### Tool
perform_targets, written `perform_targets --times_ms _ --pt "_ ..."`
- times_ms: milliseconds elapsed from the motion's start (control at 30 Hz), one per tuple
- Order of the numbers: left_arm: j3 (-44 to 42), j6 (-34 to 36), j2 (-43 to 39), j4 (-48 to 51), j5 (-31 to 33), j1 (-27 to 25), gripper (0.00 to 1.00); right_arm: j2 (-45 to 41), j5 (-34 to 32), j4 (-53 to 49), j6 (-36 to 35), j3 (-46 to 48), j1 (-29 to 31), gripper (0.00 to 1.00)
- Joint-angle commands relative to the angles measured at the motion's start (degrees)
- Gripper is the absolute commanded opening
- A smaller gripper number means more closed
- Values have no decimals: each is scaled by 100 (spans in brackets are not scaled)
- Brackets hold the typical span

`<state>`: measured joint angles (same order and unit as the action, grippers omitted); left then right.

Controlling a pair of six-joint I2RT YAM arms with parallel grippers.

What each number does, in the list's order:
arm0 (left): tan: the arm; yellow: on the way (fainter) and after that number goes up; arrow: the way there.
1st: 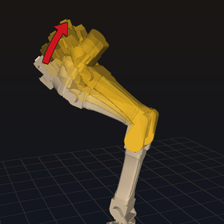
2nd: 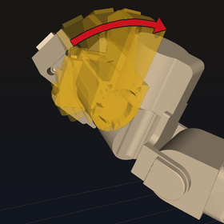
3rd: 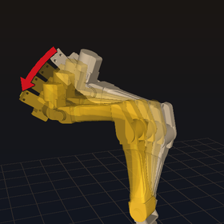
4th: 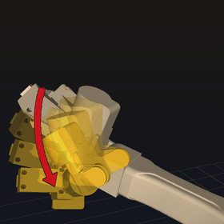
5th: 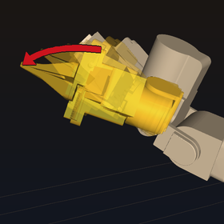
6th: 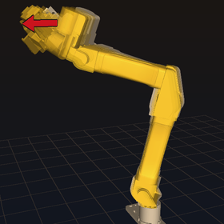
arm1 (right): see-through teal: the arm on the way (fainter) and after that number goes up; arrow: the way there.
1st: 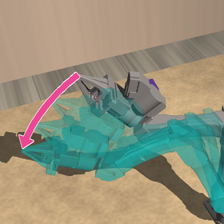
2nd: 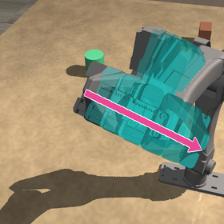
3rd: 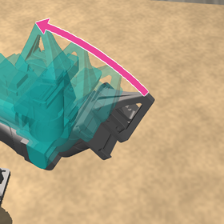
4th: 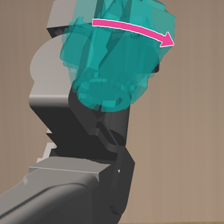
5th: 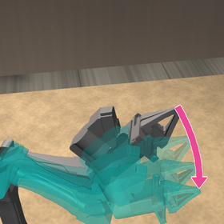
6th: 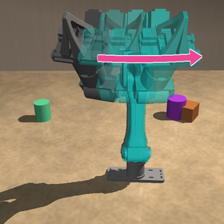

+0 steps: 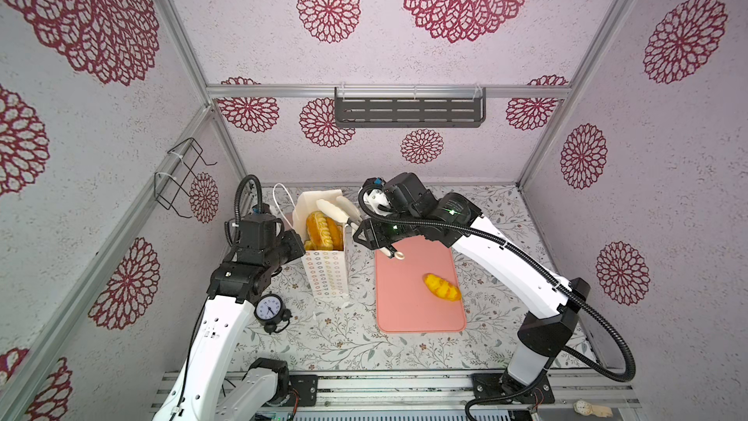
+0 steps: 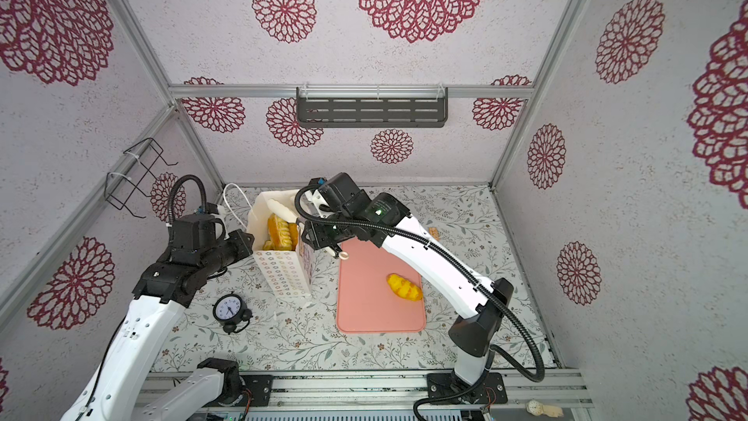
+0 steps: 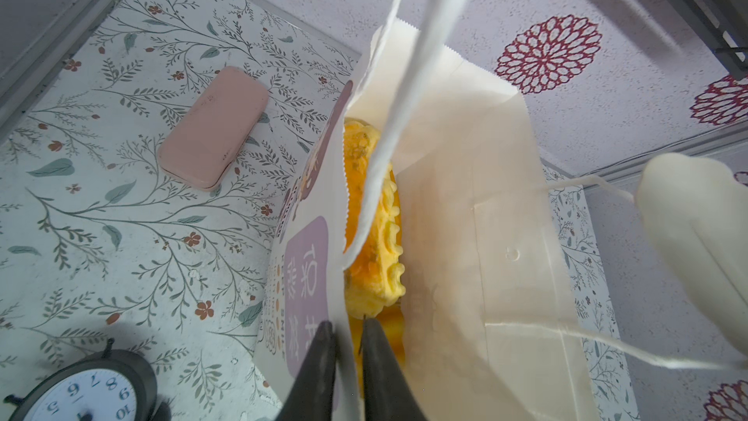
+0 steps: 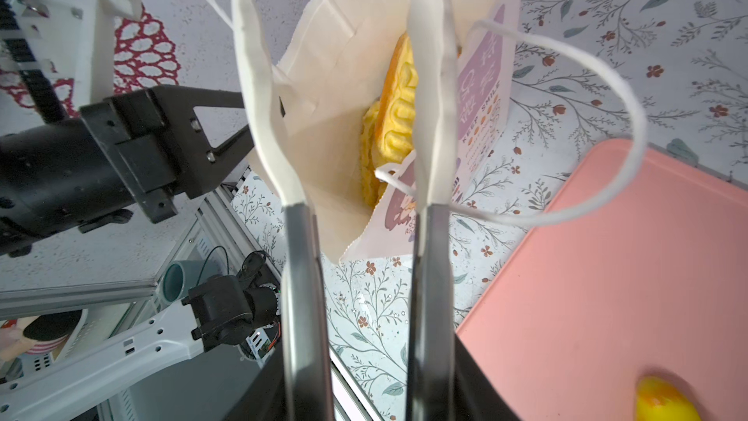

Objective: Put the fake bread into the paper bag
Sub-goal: 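Move the right gripper back over the yellow-orange oval bun on the tray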

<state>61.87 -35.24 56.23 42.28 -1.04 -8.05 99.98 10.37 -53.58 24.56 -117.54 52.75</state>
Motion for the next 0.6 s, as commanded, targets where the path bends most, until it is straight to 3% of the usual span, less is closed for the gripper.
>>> perform_targets --times_ms 0,200,367,567 --pt "52 -1 -38 -28 -28 40 19 -638 -468 -48 -32 -221 -28 47" --pt "155 44 -34 -20 -44 41 31 -1584 -914 -200 192 728 -245 47" --pt "238 101 11 -32 -58 40 45 -2699 -923 -304 606 2490 -843 47" --pt "273 113 64 -116 -131 40 48 -3922 -612 -641 973 4797 -1695 47"
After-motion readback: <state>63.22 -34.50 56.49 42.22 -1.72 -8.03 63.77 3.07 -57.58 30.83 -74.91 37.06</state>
